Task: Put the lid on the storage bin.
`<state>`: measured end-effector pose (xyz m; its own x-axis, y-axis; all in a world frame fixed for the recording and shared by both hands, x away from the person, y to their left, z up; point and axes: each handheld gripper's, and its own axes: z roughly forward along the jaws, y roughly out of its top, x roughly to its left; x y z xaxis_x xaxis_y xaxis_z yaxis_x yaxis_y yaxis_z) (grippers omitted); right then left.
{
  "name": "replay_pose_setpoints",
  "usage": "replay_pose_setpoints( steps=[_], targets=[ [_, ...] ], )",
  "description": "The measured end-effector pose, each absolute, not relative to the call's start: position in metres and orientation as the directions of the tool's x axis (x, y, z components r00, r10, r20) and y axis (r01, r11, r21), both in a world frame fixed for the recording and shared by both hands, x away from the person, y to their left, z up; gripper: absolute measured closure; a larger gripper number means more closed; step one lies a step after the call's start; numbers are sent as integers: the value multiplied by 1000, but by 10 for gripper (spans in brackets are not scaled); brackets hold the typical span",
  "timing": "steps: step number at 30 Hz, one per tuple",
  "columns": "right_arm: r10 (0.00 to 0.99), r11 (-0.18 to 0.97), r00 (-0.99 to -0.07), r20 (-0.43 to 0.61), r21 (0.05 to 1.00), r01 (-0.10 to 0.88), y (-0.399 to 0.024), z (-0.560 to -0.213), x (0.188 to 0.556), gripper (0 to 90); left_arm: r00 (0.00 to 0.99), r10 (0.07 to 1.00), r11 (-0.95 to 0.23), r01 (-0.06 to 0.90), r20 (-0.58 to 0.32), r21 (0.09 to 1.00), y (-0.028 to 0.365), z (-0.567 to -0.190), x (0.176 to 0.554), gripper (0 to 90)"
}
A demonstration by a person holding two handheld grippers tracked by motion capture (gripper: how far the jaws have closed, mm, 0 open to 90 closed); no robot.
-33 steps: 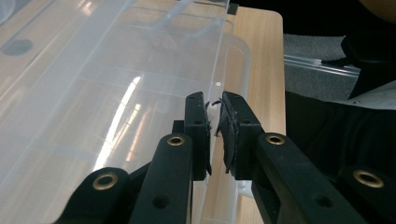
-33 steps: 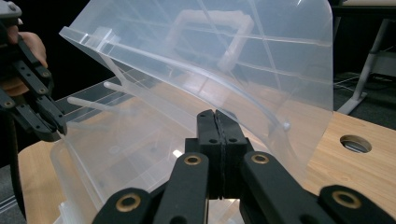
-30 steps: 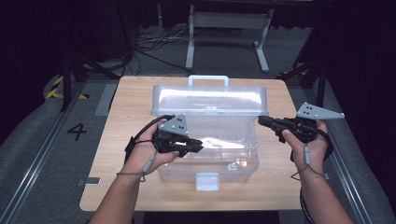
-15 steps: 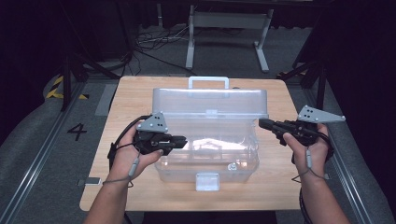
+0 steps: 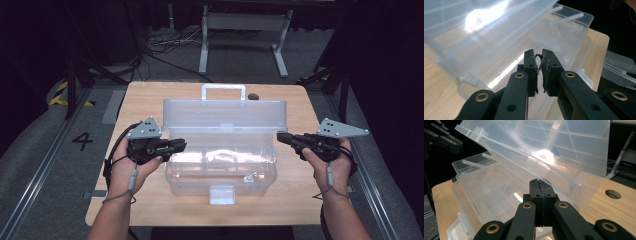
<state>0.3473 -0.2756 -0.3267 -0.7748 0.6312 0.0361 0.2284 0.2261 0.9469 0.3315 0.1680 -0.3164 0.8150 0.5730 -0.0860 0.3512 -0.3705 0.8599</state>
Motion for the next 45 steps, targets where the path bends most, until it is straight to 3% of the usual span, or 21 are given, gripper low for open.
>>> replay_pose_setpoints(
  steps=[4, 22, 45],
  targets=[
    [628, 224, -777, 41, 947, 231, -277, -331, 344, 900, 784, 612, -324, 370, -105, 871, 171, -318, 331, 776],
    [622, 246, -782, 38, 939, 242, -277, -333, 340, 900, 735, 661, -232, 393, -152, 890, 184, -326, 327, 814],
    [612, 309, -790, 38, 908, 283, -280, -335, 333, 900, 740, 654, -281, 434, -160, 856, 183, -333, 323, 821]
  ],
)
